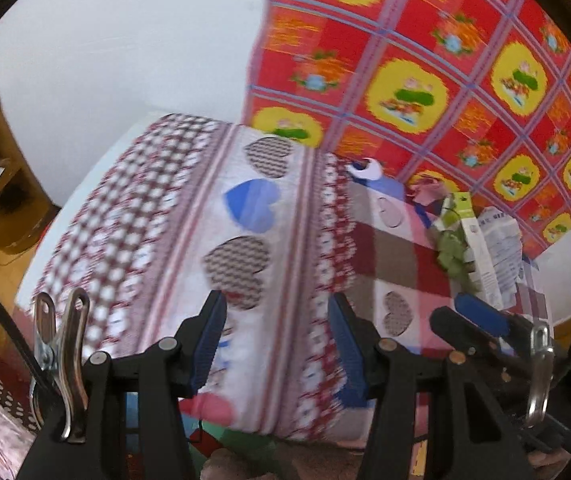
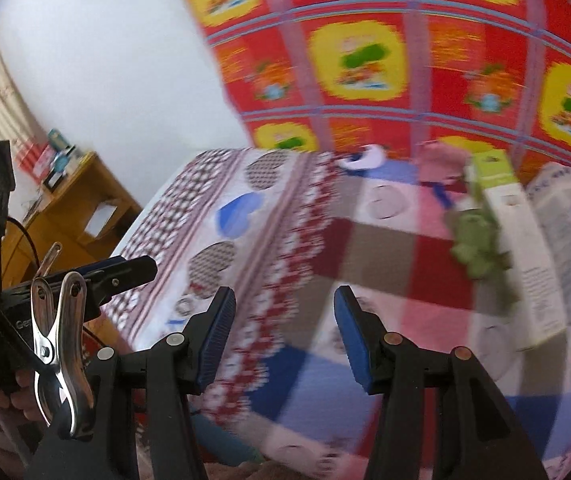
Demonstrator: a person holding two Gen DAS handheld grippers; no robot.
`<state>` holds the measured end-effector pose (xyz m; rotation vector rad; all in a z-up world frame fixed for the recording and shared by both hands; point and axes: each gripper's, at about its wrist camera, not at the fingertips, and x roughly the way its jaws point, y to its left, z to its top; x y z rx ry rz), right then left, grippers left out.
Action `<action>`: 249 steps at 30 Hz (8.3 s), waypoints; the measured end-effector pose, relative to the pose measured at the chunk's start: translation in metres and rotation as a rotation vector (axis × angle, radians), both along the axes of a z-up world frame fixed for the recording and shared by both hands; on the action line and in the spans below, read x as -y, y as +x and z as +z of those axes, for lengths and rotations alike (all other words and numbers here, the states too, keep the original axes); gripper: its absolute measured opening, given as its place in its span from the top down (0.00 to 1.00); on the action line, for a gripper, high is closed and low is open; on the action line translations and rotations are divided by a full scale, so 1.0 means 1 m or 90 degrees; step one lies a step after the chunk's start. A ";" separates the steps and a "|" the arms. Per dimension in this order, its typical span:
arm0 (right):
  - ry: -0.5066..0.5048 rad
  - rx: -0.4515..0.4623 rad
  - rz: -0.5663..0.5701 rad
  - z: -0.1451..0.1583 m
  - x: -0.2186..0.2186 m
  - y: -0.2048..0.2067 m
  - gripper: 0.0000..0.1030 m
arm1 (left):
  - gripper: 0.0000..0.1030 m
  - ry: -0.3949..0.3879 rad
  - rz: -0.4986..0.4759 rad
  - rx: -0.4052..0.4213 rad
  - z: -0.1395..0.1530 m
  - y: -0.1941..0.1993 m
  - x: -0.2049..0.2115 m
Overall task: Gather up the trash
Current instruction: 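Move both open grippers from the bucket back over the bed, then grasp the green cloth with the left gripper while the right grasps the selfie stick box, then carry the green cloth and selfie stick box with both grippers over the red bucket, then open the left gripper to drop the green cloth into the bucket, then lower the selfie stick box into the bucket and open the right gripper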
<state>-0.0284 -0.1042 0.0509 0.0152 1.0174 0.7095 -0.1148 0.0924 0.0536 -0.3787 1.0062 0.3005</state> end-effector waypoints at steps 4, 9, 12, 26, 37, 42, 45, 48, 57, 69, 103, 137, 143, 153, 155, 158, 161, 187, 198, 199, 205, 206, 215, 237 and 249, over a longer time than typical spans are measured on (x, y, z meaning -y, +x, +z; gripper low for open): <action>-0.014 0.005 -0.025 -0.003 0.039 0.025 0.49 | 0.46 -0.003 -0.019 0.001 -0.005 0.034 0.035; -0.045 0.003 -0.066 -0.017 0.087 0.054 0.49 | 0.46 -0.005 -0.052 -0.009 -0.015 0.076 0.076; -0.061 -0.004 -0.090 -0.030 0.110 0.067 0.49 | 0.46 -0.008 -0.068 -0.005 -0.021 0.100 0.099; -0.044 -0.043 -0.158 -0.060 0.170 0.082 0.49 | 0.50 -0.070 -0.170 -0.063 -0.084 0.197 0.172; -0.051 -0.055 -0.160 -0.066 0.188 0.081 0.49 | 0.50 -0.042 -0.216 -0.095 -0.123 0.227 0.208; -0.054 -0.061 -0.159 -0.065 0.187 0.080 0.49 | 0.67 -0.044 -0.190 -0.077 -0.133 0.226 0.205; -0.056 -0.061 -0.152 -0.064 0.183 0.080 0.49 | 0.82 -0.067 -0.182 -0.070 -0.135 0.223 0.199; -0.059 -0.053 -0.138 -0.060 0.174 0.083 0.49 | 0.85 -0.076 -0.164 -0.059 -0.132 0.216 0.189; -0.121 -0.006 -0.089 -0.062 0.138 0.106 0.37 | 0.86 -0.085 -0.114 -0.046 -0.113 0.170 0.150; -0.196 -0.008 -0.059 -0.087 0.108 0.131 0.42 | 0.86 -0.066 -0.055 -0.024 -0.082 0.131 0.113; -0.034 0.043 0.101 0.011 -0.046 -0.009 0.48 | 0.86 -0.016 0.070 0.075 0.016 -0.018 -0.004; -0.004 0.017 0.288 0.014 -0.259 -0.135 0.48 | 0.86 0.006 0.197 0.090 0.040 -0.175 -0.194; 0.003 0.015 0.297 0.011 -0.294 -0.121 0.48 | 0.86 0.013 0.217 0.085 0.039 -0.170 -0.229; 0.011 0.004 0.310 0.009 -0.359 -0.084 0.48 | 0.86 0.024 0.244 0.083 0.037 -0.146 -0.300; 0.010 -0.001 0.314 0.008 -0.370 -0.078 0.48 | 0.86 0.020 0.252 0.073 0.032 -0.139 -0.315; 0.009 -0.006 0.319 0.005 -0.384 -0.071 0.48 | 0.86 0.013 0.259 0.065 0.025 -0.132 -0.330; 0.009 -0.022 0.318 0.003 -0.397 -0.065 0.48 | 0.86 0.008 0.263 0.055 0.019 -0.127 -0.344; -0.112 -0.098 0.208 -0.084 -0.530 -0.037 0.48 | 0.86 -0.090 0.155 -0.061 -0.148 -0.073 -0.491; -0.149 -0.135 0.162 -0.120 -0.563 -0.027 0.48 | 0.85 -0.114 0.113 -0.123 -0.232 -0.051 -0.519; -0.151 -0.137 0.160 -0.122 -0.565 -0.027 0.48 | 0.84 -0.118 0.108 -0.128 -0.238 -0.049 -0.520; -0.163 -0.147 0.143 -0.130 -0.570 -0.022 0.48 | 0.81 -0.126 0.092 -0.155 -0.256 -0.036 -0.518; -0.164 -0.149 0.141 -0.131 -0.570 -0.021 0.48 | 0.79 -0.128 0.089 -0.155 -0.258 -0.035 -0.518; -0.169 -0.167 0.131 -0.138 -0.576 -0.017 0.48 | 0.58 -0.135 0.074 -0.174 -0.266 -0.029 -0.513; -0.243 -0.272 0.171 -0.194 -0.614 -0.020 0.48 | 0.51 -0.100 0.144 -0.158 -0.230 -0.073 -0.546; -0.327 -0.320 0.195 -0.247 -0.654 -0.013 0.48 | 0.47 -0.094 0.187 -0.168 -0.224 -0.095 -0.560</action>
